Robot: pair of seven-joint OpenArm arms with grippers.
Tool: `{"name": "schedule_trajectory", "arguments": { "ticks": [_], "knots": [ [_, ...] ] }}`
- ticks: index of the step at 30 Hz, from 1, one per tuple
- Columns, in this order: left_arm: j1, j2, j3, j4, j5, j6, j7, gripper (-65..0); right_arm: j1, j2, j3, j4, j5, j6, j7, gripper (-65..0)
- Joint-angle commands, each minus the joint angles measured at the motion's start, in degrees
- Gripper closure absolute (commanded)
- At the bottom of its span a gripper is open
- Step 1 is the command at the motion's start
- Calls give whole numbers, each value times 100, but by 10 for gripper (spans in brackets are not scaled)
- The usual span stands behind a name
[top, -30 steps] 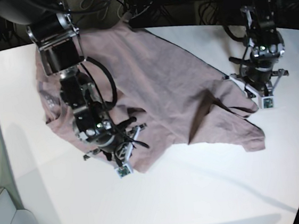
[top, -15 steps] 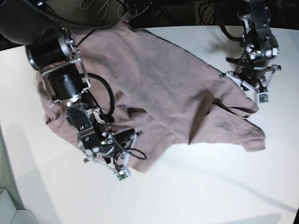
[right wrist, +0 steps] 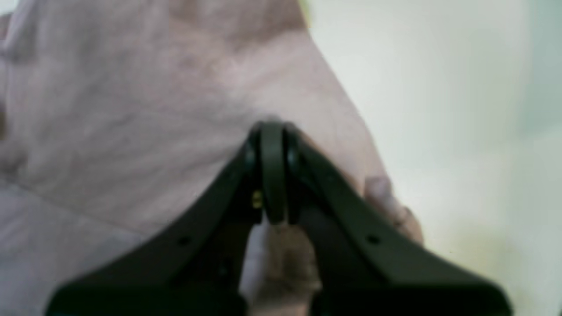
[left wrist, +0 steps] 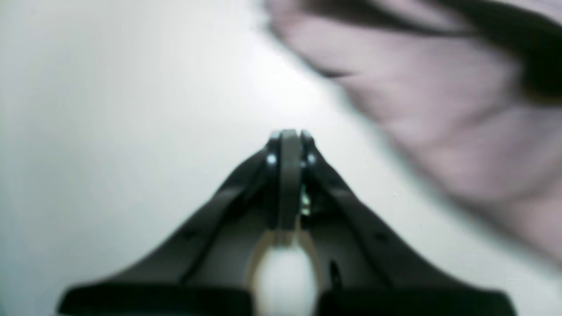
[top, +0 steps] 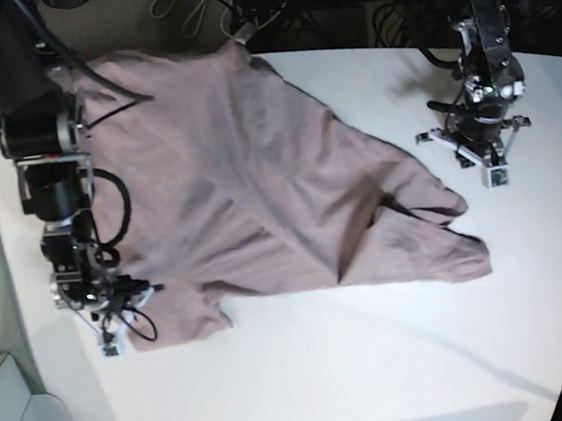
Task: Layout the t-shirt on the table in an organized manner, then fold the t-shirt properly
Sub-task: 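Grasp the shirt edge with the right gripper and pull it outward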
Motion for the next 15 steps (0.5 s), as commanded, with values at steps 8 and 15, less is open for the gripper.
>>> {"name": "schedule_trajectory", "arguments": {
  "ticks": [8,15],
  "knots": [
    [531,-76,2,-35,119,16,643,-1,116,606,703,46,-67,-73,371,0],
    [804,-59,46,1688,-953,16,705,-1,125,588,721,64,-67,-73,354,0]
  ]
}}
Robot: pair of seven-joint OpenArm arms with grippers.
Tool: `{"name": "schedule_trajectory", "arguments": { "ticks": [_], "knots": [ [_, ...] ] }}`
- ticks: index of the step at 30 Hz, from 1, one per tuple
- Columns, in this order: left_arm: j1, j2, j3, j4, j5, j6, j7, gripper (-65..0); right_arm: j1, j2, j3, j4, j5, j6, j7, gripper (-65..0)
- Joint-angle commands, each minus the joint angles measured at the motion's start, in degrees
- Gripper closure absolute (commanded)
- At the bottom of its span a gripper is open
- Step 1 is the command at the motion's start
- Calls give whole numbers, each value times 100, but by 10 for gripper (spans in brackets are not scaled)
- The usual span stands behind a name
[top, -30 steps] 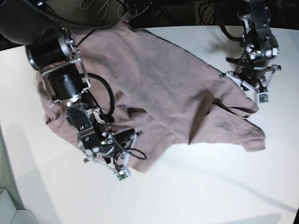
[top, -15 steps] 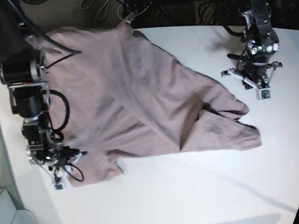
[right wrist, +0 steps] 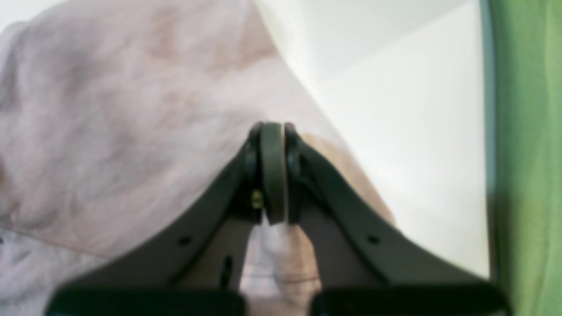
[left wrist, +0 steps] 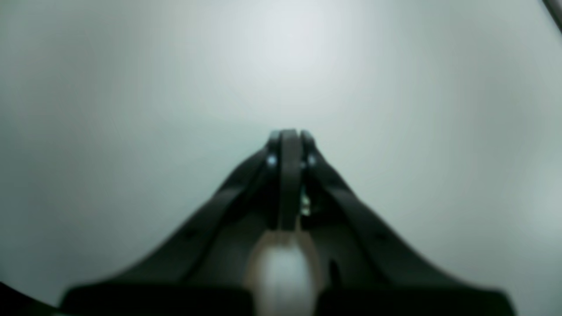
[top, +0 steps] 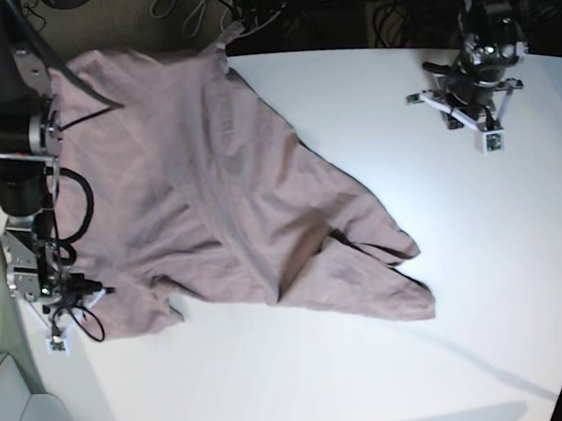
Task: Layout the t-shirt on the table in an organized manner, then fold the t-shirt properly
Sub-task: 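Grasp the shirt edge with the right gripper and pull it outward, then grasp the shirt corner with the left gripper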
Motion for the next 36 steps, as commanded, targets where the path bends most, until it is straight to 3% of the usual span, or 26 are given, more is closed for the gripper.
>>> {"name": "schedule_trajectory", "arguments": {
  "ticks": [1,4,8,11,17,21,25,29,36],
  "knots": [
    [-195,-43,-5,354,-207,-17,-253,-1,201,57,15,114,25,-49,120,0],
    [-582,-43,329,538,-497,27,-244,-1,192,-13,15,114,25,-49,111,0],
    [-1426,-35,971,55,-268,45,-244,-1,184,-31,15,114,25,-49,111,0],
    [-2077,203,1332,-745,4,45,-244,-1,175,-31,15,114,25,-49,111,0],
    [-2947,660,1428,-2328,690,18,-314,-1,157,-31,6,114,25,-49,111,0],
    [-3184,739,1428,-2961,866,18,-314,-1,149,-22,15,114,25,-49,111,0],
    [-3184,625,1384,-3374,1147,10,-323,-1,149,57,15,114,25,-49,111,0],
    [-2806,220,1384,-3479,1112,18,-428,-1,175,145,15,114,25,-49,155,0],
    [-1874,-404,1376,-3277,374,27,-428,-1,175,338,15,88,25,-49,427,0]
  ]
}}
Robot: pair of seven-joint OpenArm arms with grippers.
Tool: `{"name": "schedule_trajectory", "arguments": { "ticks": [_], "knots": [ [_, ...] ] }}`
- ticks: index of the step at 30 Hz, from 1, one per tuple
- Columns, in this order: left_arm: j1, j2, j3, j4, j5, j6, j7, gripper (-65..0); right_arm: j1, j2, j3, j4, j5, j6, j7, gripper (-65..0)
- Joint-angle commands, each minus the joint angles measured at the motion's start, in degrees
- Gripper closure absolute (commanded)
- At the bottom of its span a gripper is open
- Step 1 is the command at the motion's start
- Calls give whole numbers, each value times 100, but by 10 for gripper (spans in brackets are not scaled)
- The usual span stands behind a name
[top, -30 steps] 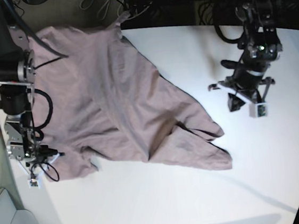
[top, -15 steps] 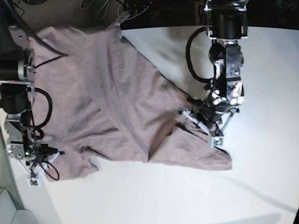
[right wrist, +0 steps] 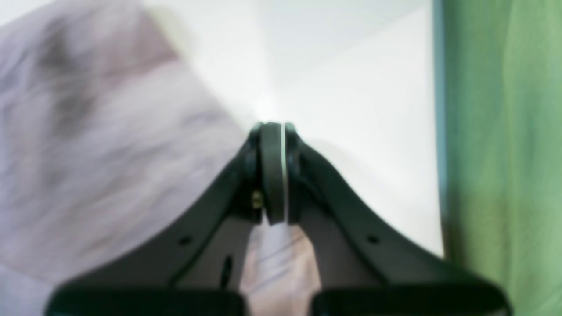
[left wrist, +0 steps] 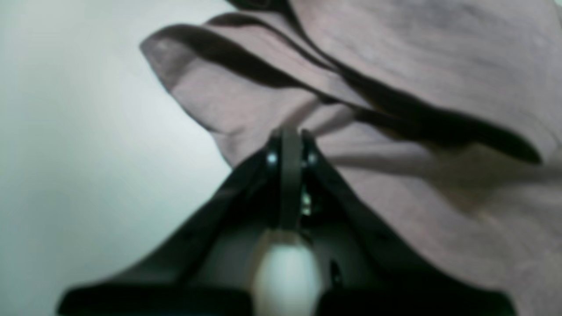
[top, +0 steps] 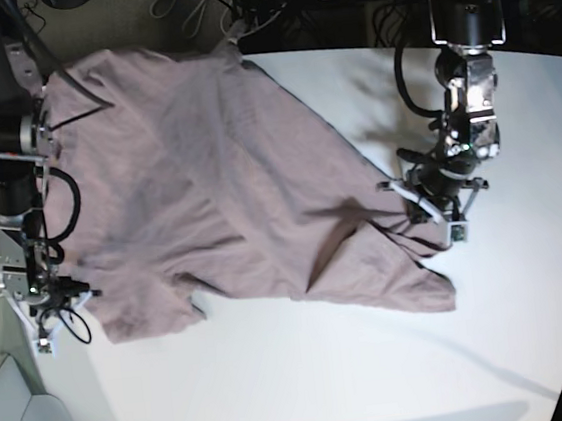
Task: Layout the t-shirt on the table in an organized manner, then fold the t-shirt properly
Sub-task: 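Grasp the shirt corner with the left gripper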
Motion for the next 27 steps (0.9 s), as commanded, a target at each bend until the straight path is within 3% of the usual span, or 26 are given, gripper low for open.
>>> {"name": "schedule_trajectory", "arguments": {
  "ticks": [1,5,7,12,18,22,27],
  "knots": [
    [480,-146,-1,-101,244,270,1248,-1,192,172,15,90,21,-49,135,0],
    [955,-296,-1,374,-161,279,1248,-1,219,172,24,143,21,-49,82,0],
    [1043,-287,-1,497,-178,279,1248,-1,192,129,24,547,47,-23,-243,0],
    [1043,-269,-1,567,-205,279,1301,-1,-177,-531,6,2375,47,-5,-1861,0],
    [1017,-269,-1,567,-205,279,1257,-1,-845,-1586,-275,4186,47,4,-3057,0],
    [1017,-269,-1,567,-196,279,1257,-1,-1082,-1893,-970,4081,47,4,-3136,0],
    [1043,-269,-1,567,-205,279,1257,-1,-1074,-2140,-1418,3272,47,4,-2582,0]
  ]
}}
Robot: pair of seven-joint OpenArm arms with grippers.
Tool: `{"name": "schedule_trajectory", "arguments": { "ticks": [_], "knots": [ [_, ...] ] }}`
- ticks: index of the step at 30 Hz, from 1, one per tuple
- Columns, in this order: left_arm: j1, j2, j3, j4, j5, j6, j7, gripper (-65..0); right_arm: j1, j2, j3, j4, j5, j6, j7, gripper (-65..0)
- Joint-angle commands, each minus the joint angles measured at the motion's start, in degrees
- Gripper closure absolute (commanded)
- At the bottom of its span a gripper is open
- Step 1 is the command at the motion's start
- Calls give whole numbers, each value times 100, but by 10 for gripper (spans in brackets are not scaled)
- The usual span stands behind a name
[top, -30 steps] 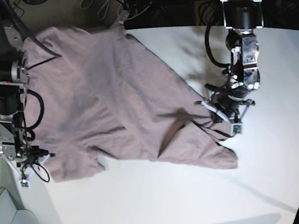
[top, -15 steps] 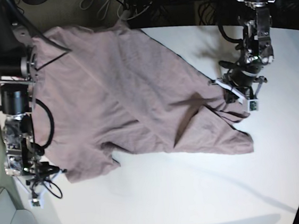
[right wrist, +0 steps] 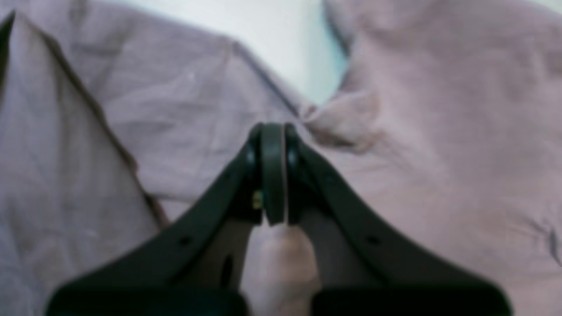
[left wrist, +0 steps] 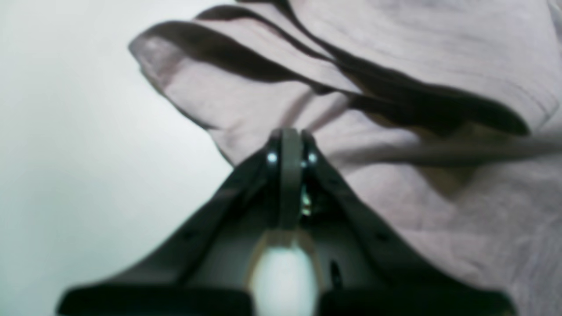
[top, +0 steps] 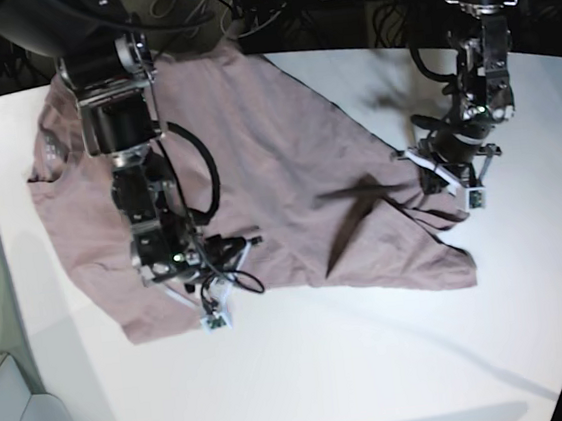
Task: Layout the t-shirt on the table in an organized manner, then fold the t-shirt properly
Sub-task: 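Grasp the shirt corner with the left gripper, then pull the shirt corners apart with both grippers to stretch it flat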
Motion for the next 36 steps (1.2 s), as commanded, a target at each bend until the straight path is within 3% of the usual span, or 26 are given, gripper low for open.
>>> {"name": "schedule_trajectory", "arguments": {
  "ticks": [1,9,16,25,29,34,36],
  "knots": [
    [250,8,66,-176,316,141,1169,-1,192,-85,-8,-40,3,-18,201,0],
    [294,-1,66,-202,316,141,1169,-1,702,-103,27,-1719,-23,-53,1247,0],
    [733,-9,66,-167,316,141,1161,-1,1326,600,396,-3178,-6,-62,2065,0],
    [1322,-36,66,-167,307,106,1152,-1,1467,1383,669,-3293,-6,-62,2293,0],
    [1428,-45,31,-62,316,106,1152,-1,1493,1488,669,-3302,-6,-62,2478,0],
    [1691,-9,-628,369,324,88,1205,-1,1511,1541,669,-3293,-6,-80,2540,0],
    [1788,-27,-795,510,316,88,1205,-1,1555,1550,669,-3302,-6,-326,2645,0]
  ]
}}
